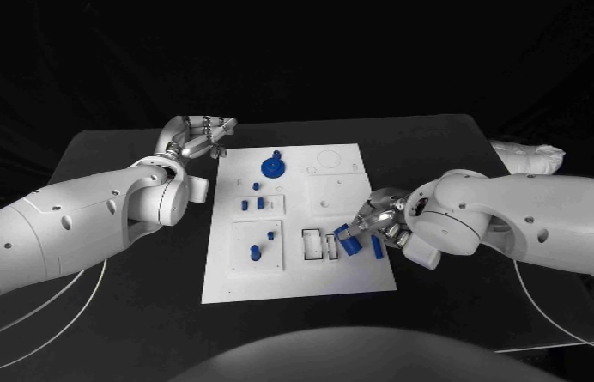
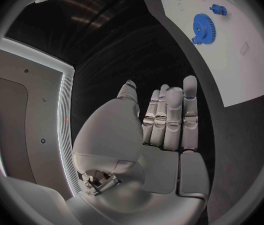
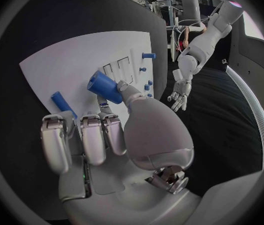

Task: Assemble the parts on the task board

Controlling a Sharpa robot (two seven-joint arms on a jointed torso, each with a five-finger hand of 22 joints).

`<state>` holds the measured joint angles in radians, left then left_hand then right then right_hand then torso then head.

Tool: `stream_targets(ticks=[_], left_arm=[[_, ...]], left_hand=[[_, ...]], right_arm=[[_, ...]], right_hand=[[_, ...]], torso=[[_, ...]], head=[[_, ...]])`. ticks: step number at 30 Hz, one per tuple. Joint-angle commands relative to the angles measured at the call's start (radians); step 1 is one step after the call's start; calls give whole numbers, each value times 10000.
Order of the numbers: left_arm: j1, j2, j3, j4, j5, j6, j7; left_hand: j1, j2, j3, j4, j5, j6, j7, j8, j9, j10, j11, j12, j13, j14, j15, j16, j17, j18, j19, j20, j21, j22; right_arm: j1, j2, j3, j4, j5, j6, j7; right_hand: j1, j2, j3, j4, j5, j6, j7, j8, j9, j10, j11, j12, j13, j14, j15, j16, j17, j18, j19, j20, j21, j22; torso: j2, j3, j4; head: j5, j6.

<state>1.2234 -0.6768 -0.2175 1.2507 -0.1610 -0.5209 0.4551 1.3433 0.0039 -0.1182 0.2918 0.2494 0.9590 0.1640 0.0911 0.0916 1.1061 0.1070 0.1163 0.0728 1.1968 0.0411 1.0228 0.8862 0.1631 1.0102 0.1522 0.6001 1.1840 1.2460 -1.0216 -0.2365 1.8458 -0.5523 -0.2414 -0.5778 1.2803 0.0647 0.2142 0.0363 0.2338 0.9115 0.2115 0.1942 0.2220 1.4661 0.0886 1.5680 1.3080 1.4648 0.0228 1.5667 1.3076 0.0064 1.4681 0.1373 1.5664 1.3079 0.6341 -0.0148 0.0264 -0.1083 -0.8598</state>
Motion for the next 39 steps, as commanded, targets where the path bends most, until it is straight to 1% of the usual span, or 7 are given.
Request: stream_targets(ticks=[1, 5, 10, 12, 20, 26, 39], left_arm=[[2, 27, 7, 23, -8, 159, 26], [2, 42, 7, 14, -8, 169, 18], [2, 58, 7, 3, -8, 183, 12], [2, 67, 7, -7, -8, 189, 9], [2, 91, 7, -40, -8, 197, 6], [2, 81, 7, -35, -8, 196, 0], [3, 94, 7, -34, -8, 205, -8]], left_hand=[[8, 60, -38, 0, 41, -89, -6, 35, 10, -53, -1, 41, -2, 59, 6, -33, -9, 79, 60, 2, -62, -13], [8, 60, -38, 0, 41, -89, -6, 35, 10, -53, -1, 41, -2, 59, 6, -33, -9, 79, 60, 2, -62, -13], [8, 60, -38, 0, 41, -89, -6, 35, 10, -53, -1, 41, -2, 59, 6, -33, -9, 79, 60, 2, -62, -13], [8, 60, -38, 0, 41, -89, -6, 35, 10, -53, -1, 41, -2, 59, 6, -33, -9, 79, 60, 2, -62, -13], [12, 66, -44, 0, 41, -91, -6, 37, 11, -56, 0, 45, -2, 52, 7, -42, -17, 80, 58, 2, -75, -17], [12, 66, -44, 0, 41, -91, -6, 37, 11, -56, 0, 45, -2, 52, 7, -42, -17, 80, 58, 2, -75, -17], [12, 66, -44, 0, 41, -91, -6, 37, 11, -56, 0, 45, -2, 52, 7, -42, -17, 80, 58, 2, -75, -17]], right_arm=[[129, 46, 2, -2, 1218, 23, 361], [247, 142, 2, -42, 1686, 105, 494], [300, 291, 2, -96, 2185, 181, 560], [311, 366, 2, -120, 2393, 189, 560], [324, 733, 3, -272, 2751, 218, 199], [293, 965, 3, -383, 2767, 38, -173], [259, 1166, 2, -420, 2461, -388, -609]], right_hand=[[-250, -89, -60, 158, -138, 912, -692, -96, -24, 1047, -78, 28, 2628, 1060, -65, 41, 2632, -64, 1027, -85, 44, 2629], [-392, -89, -91, 277, -305, 983, -691, -185, -66, 1047, -80, 28, 2628, 1060, -72, 41, 2632, -64, 1027, -97, 44, 2629], [-464, -98, -117, 336, -422, 1044, -693, -228, -87, 1047, -81, 28, 2628, 1060, -75, 41, 2632, -64, 1027, -102, 44, 2629], [-477, -95, -120, 349, -447, 1064, -693, -236, -90, 1047, -81, 28, 2628, 1060, -75, 41, 2632, -64, 1027, -103, 44, 2629], [-526, -96, -141, 395, -548, 1127, -699, -276, -108, 1047, -86, 28, 2628, 1060, -79, 41, 2632, -64, 1027, -107, 44, 2629], [-555, -91, -152, 423, -616, 1153, -700, -305, -120, 1047, -88, 28, 2628, 1060, -83, 41, 2632, -64, 1027, -110, 44, 2629], [-736, -109, -252, 574, -870, 1197, -683, -439, -172, 1047, -78, 28, 2628, 1060, -92, 41, 2632, -64, 1027, -118, 44, 2629]], torso=[[14, -4, 7], [8, -5, 10], [9, -1, 4], [-1, -6, 1], [-1, -6, 13], [9, 0, 3], [3, -5, 4]], head=[[-15, -13], [-17, -36], [-7, -44], [-1, -62], [-18, -73], [-2, -50], [-22, -97]])
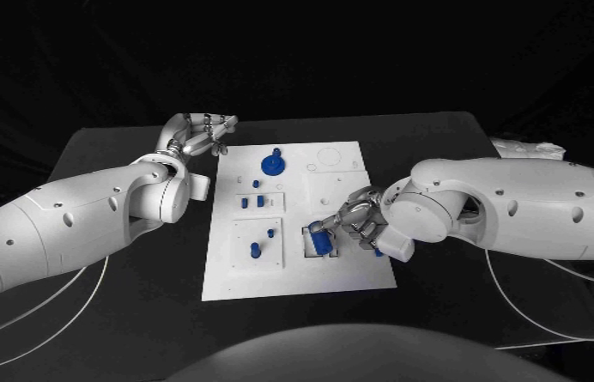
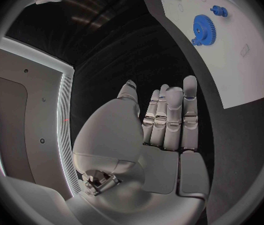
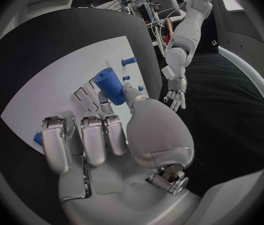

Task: Assemble the parts on the task board

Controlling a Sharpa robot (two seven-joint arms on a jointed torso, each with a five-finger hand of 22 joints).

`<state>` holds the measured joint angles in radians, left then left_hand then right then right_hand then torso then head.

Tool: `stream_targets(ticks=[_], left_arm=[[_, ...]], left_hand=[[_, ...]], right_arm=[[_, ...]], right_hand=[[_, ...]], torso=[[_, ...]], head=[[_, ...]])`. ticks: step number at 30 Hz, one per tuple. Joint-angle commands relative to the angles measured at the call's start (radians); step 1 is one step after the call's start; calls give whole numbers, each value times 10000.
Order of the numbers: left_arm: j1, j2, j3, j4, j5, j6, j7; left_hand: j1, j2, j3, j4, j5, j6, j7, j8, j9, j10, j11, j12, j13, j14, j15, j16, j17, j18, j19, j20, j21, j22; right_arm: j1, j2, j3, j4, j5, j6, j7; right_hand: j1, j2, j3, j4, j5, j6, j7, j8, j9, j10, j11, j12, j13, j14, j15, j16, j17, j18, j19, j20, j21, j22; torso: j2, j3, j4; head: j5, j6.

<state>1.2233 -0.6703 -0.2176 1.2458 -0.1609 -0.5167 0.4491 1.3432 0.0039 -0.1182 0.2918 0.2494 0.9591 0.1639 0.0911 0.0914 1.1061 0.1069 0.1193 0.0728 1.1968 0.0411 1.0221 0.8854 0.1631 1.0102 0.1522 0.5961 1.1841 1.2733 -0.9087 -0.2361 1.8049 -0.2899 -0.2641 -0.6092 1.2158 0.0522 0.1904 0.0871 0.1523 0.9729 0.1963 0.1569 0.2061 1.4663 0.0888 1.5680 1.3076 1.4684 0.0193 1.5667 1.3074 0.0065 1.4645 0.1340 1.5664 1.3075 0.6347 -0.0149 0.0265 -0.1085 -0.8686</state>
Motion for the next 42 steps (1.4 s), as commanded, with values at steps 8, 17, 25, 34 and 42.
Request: stream_targets(ticks=[8, 17, 25, 34, 42], left_arm=[[4, 25, 7, 23, -9, 171, 40], [4, 15, 7, 32, -9, 166, 39], [4, 18, 7, 26, -10, 168, 37], [4, 18, 7, 27, -11, 171, 31], [4, 27, 7, 35, -11, 182, 29]], left_hand=[[12, 66, -44, 0, 41, -91, -6, 36, 13, -57, 0, 15, -2, 52, 7, -35, -9, 79, 58, 2, -34, -17], [12, 66, -44, 0, 41, -91, -6, 36, 13, -57, 0, 15, -2, 52, 7, -35, -9, 79, 58, 2, -34, -17], [12, 66, -44, 0, 41, -91, -6, 36, 13, -57, 0, 15, -2, 52, 7, -35, -9, 79, 58, 2, -34, -17], [31, 81, -60, -3, 43, -96, -6, 41, 14, -61, 0, 29, -1, 45, 8, -42, -13, 80, 59, 2, -58, -20], [31, 81, -60, -3, 43, -96, -6, 41, 14, -61, 0, 29, -1, 45, 8, -42, -13, 80, 59, 2, -58, -20]], right_arm=[[-102, 256, -1, -135, -307, -223, -399], [-152, 363, -1, -195, -511, -247, -497], [-162, 386, -1, -206, -653, -171, -559], [-165, 453, -1, -260, -772, -157, -576], [-180, 509, -1, -338, -893, -64, -618]], right_hand=[[-165, 11, -61, 129, -162, 549, -502, -154, -47, 1045, -60, 28, 2632, 1024, -54, 41, 2634, -65, 1063, -86, 44, 2633], [-176, 8, -69, 137, -178, 536, -496, -173, -54, 1045, -54, 28, 2632, 1024, -52, 41, 2634, -65, 1063, -85, 44, 2633], [-170, 1, -74, 132, -196, 522, -491, -197, -63, 1045, -49, 28, 2632, 1024, -51, 41, 2634, -65, 1063, -84, 44, 2633], [-403, -92, -259, 274, -392, 506, -431, -314, -101, 1045, 2, 28, 2632, 1024, -11, 41, 2634, -65, 1063, -58, 44, 2633], [-500, -196, -391, 303, -561, 473, -405, -387, -120, 1045, 26, 28, 2632, 1024, 16, 41, 2634, -65, 1063, -35, 44, 2633]], torso=[[-6, -2, -1], [-4, -4, 5], [-2, 2, 5], [0, 3, -6], [1, 3, 5]], head=[[-6, -40], [1, -29], [6, -34], [13, -35], [27, -27]])
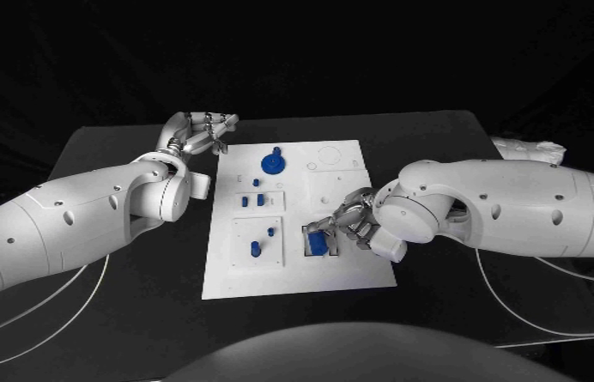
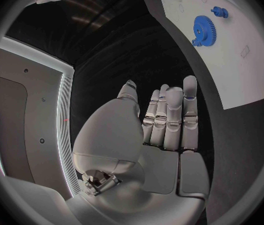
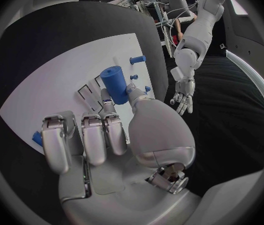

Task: Assemble the parts on the task board

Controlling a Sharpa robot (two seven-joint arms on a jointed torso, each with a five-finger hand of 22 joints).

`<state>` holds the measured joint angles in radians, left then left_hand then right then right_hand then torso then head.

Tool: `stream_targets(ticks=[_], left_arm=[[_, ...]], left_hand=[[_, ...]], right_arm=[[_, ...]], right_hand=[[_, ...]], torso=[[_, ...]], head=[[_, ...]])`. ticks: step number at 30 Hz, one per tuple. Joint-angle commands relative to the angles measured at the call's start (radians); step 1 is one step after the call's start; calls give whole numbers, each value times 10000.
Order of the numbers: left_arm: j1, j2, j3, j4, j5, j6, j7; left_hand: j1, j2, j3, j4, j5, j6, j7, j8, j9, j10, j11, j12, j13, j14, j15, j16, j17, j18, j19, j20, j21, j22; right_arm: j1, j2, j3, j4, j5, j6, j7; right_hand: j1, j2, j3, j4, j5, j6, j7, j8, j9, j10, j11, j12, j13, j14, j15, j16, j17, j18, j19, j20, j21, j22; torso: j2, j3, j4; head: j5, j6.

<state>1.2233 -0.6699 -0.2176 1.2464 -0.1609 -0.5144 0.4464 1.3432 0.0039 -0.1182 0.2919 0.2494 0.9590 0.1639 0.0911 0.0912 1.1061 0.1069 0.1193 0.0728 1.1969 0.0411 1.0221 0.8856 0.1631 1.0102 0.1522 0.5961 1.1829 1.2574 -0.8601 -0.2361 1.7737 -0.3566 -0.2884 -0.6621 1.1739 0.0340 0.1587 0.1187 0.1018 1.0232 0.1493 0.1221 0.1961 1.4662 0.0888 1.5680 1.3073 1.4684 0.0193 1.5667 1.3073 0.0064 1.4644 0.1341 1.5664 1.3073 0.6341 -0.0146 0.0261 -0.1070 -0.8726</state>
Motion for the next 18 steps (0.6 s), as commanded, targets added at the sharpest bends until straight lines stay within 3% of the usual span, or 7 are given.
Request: stream_targets(ticks=[1, 18], left_arm=[[4, 21, 7, 32, -12, 160, 54], [4, 8, 7, 44, -14, 164, 23]], left_hand=[[31, 81, -60, -3, 43, -95, -6, 41, 17, -61, 0, 29, -1, 45, 8, -42, -14, 80, 59, 3, -59, -8], [41, 87, -69, -4, 43, -98, -6, 43, 18, -65, 0, 36, -1, 33, 8, -59, -31, 83, 50, 3, -89, -17]], right_arm=[[-26, 32, -1, -38, -258, 192, -95], [-67, 110, -1, -98, -1070, 421, -192]], right_hand=[[-80, -14, -74, -14, -57, -30, 64, -40, -20, 1046, 27, 28, 2634, 1024, 16, 41, 2635, -64, 1064, -36, 44, 2635], [-135, -138, -235, -35, -250, -26, 83, -92, -17, 1046, 44, 28, 2634, 1024, 57, 41, 2635, -64, 1064, 1, 44, 2635]], torso=[[7, 0, 8], [-3, -7, 3]], head=[[12, 13], [13, 0]])
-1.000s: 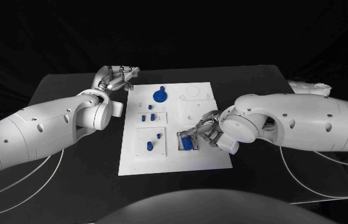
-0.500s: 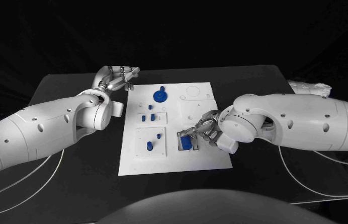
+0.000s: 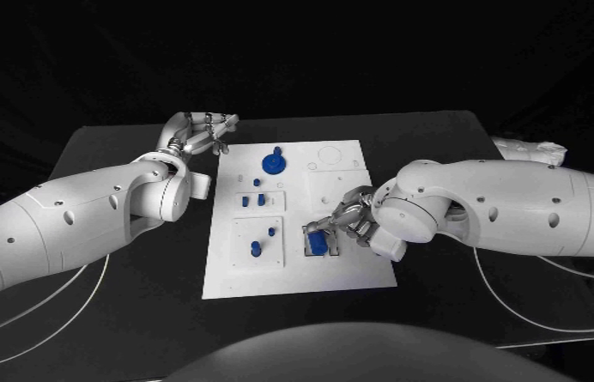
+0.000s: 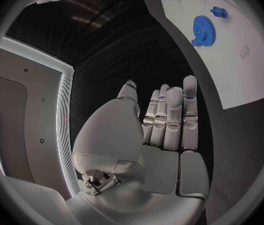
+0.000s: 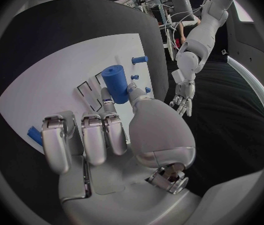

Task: Assemble the parts on the task board

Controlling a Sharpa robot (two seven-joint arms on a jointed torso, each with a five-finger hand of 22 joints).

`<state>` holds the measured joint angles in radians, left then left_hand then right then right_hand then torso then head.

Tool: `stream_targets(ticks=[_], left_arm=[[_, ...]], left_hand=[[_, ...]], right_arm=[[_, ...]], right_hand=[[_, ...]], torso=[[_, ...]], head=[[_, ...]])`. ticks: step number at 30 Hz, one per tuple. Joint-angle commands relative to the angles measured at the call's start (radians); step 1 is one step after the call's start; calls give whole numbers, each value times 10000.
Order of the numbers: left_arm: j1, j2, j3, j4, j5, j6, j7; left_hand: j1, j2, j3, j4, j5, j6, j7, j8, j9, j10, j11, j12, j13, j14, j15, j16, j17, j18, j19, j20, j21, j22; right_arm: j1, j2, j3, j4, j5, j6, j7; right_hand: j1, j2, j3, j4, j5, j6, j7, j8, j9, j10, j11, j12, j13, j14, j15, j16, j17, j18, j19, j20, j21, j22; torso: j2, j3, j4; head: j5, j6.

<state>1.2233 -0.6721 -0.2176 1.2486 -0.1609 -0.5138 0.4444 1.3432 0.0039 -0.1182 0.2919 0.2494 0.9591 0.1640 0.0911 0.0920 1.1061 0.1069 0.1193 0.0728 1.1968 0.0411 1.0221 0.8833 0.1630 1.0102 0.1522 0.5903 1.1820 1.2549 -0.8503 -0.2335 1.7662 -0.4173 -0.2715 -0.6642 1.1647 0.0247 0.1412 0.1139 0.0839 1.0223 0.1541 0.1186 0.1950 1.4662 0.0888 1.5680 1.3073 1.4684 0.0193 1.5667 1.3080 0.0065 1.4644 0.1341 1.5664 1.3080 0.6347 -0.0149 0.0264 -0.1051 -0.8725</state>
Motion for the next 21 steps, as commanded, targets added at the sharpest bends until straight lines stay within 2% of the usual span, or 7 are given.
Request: stream_targets(ticks=[1, 8, 21], left_arm=[[4, 35, 7, 20, -14, 162, 44], [4, 41, 7, 16, -14, 171, 39], [4, 49, 7, 15, -14, 211, 42]], left_hand=[[41, 87, -69, -4, 43, -98, -6, 43, 10, -65, 0, 36, -1, 34, 8, -59, -9, 84, 50, 3, -31, -8], [41, 87, -69, -4, 43, -98, -6, 43, 10, -65, 0, 36, -1, 34, 8, -59, -9, 84, 50, 3, -31, -8], [41, 87, -69, -4, 43, -98, -6, 43, 10, -65, 0, 36, -1, 34, 8, -59, -9, 84, 50, 3, -31, -8]], right_arm=[[-42, 14, -27, -23, -504, 249, -181], [-52, 12, -27, 6, -1123, 286, -235], [-76, 66, -27, -40, -1351, 527, -337]], right_hand=[[-56, -50, -75, 19, -80, -14, 36, -59, -4, 1046, 44, 28, 2635, 1024, 60, 41, 2628, -65, 1064, 4, 44, 2628], [-148, -35, -163, 69, -121, 98, 1, -19, 44, 1046, 21, 28, 2635, 1024, 77, 41, 2628, -65, 1064, 25, 44, 2628], [-390, -9, -376, 228, -250, 161, -25, -15, 125, 1046, -7, 28, 2635, 1024, 86, 41, 2628, -65, 1064, 43, 44, 2628]], torso=[[-10, -4, 0], [-9, 3, 5], [0, -2, 3]], head=[[-6, -1], [-15, -1], [-18, -1]])
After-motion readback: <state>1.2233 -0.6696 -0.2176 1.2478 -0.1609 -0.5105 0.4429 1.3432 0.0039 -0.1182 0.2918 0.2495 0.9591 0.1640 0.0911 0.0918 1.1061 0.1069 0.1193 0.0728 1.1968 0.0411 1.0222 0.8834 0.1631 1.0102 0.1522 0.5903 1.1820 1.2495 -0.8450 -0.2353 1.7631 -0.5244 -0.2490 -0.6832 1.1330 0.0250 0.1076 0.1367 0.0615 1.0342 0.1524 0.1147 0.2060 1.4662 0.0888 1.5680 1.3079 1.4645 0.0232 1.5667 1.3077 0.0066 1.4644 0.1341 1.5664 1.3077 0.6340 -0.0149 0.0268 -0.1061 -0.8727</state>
